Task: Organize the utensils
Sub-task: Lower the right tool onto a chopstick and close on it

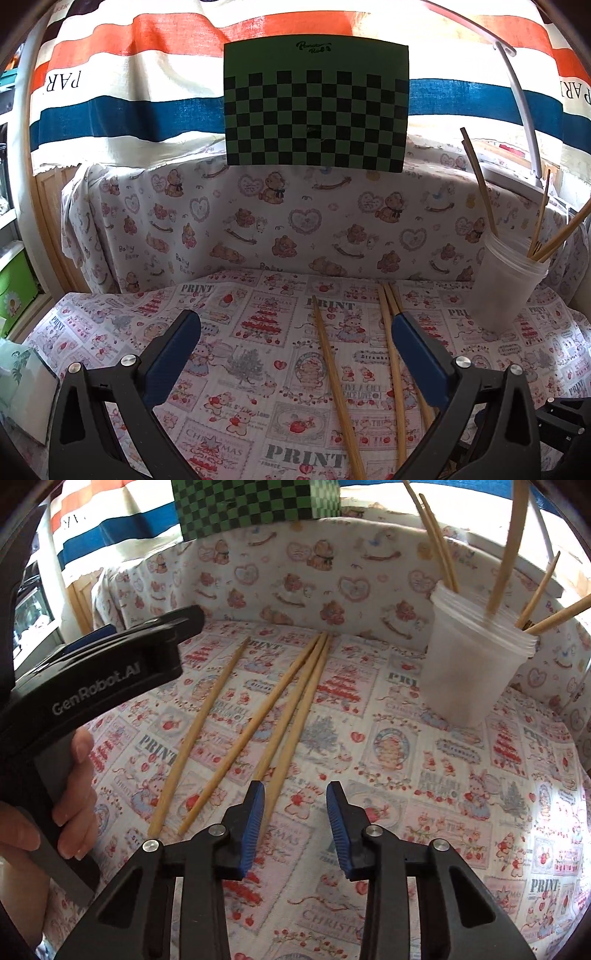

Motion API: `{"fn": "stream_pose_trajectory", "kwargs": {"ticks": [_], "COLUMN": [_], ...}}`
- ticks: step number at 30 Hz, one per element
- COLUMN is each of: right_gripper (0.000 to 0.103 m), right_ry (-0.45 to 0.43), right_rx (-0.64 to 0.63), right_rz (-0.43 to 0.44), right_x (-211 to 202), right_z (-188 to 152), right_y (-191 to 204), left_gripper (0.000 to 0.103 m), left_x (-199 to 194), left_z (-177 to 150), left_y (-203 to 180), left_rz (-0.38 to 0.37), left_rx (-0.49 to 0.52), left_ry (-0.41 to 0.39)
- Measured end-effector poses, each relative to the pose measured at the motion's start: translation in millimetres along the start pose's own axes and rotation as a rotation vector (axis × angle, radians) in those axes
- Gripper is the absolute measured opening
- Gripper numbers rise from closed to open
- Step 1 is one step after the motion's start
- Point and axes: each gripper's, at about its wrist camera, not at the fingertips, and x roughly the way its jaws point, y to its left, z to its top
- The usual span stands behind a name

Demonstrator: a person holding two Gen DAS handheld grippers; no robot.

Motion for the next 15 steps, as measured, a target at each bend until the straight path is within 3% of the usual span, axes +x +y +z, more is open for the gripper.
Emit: {"fn": "stream_pose_trajectory", "kwargs": {"ticks": [5, 6, 8, 10, 13, 15], "right_gripper": [0.023, 0.011, 0.010, 0.009, 0.008, 0.008], "right_ry": [0.007, 0.003, -0.007, -0.032, -0.140, -0.206], "right_rx": [-0.012, -0.002, 0.044, 0.062, 0.060, 0.079], "right_rz": [-0.005, -0.003, 0.011, 0.012, -0.047, -0.042], "right_x": [3, 3, 3, 0, -18, -32], "right_z": [0, 0, -1, 0, 2, 3], "right_y": [3, 2, -3, -7, -9, -15], "left_gripper": [0.102, 0.102, 0.102, 0.102, 0.102, 0.102], "left_x": [7, 10, 17, 25, 33, 33], "left_z": [1, 1, 1, 0, -1, -1], "left_y": [7, 8, 10, 15, 20, 17], "left_rz": [0.016, 0.046, 0.104, 0.082, 0.054, 0.033], "left_rx": [-0.031, -0.033, -0.032, -0.048, -0.070, -0.052], "left_ry": [0.036, 0.055, 0.096, 0.145, 0.215, 0.239]}}
